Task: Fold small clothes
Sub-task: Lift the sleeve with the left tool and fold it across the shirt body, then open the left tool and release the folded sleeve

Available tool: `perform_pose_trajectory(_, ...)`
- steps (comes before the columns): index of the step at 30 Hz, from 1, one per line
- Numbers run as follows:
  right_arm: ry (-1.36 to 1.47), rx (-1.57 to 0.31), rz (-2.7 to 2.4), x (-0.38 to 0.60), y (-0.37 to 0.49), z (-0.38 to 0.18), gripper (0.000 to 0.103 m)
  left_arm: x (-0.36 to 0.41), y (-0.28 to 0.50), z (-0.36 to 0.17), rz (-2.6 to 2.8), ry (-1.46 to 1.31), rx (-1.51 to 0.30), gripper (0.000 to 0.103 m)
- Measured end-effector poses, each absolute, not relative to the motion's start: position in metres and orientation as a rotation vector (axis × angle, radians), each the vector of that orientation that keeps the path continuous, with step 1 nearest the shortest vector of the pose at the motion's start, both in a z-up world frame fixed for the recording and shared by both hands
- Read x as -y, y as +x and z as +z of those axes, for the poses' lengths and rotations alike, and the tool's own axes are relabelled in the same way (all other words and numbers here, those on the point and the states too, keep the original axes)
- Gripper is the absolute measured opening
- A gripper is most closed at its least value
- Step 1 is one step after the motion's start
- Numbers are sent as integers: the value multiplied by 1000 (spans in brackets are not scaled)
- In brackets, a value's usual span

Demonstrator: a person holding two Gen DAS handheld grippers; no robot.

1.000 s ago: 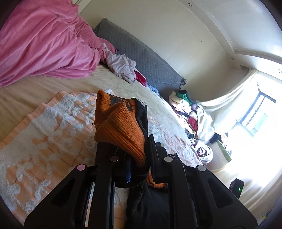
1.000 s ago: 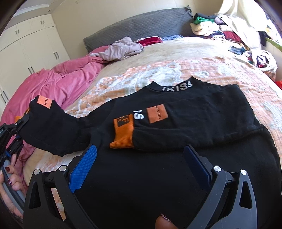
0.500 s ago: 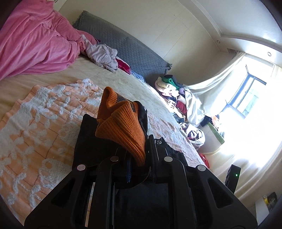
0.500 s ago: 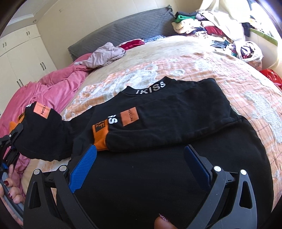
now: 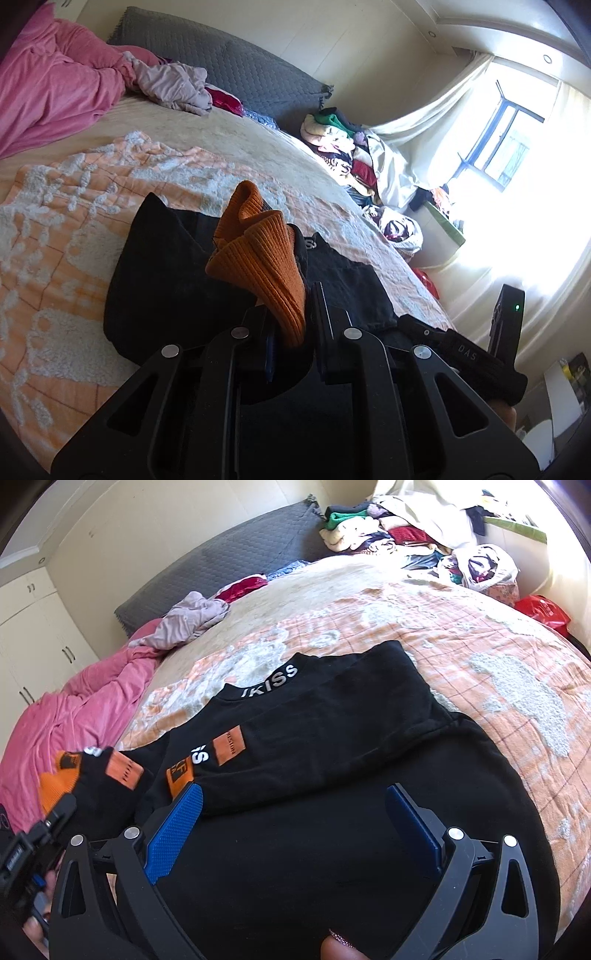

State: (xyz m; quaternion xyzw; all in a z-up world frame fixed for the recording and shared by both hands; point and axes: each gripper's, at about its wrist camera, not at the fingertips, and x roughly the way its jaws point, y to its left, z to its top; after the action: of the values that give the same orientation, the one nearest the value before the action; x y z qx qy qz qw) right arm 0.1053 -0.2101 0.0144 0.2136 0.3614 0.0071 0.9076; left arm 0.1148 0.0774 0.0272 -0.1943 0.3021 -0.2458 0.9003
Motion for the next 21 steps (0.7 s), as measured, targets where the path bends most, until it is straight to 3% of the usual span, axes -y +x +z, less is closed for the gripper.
perform_pose_trajectory(11, 495, -749, -30, 233, 101, 14, 98, -32, 119, 0, -596, -286, -752, 11)
perform_pose_trajectory(12, 499, -750, -31, 234, 100, 14, 98, -30, 119, -2, -600, -277, -759, 14)
perform_pose_trajectory(14, 503, -756, -30, 237, 99, 13, 98, -29, 117, -2, -611, -269, -766, 31)
perform_pose_trajectory(21, 502, -800, 25, 226, 99, 4, 98, -37, 110, 12, -619, -283, -731, 44)
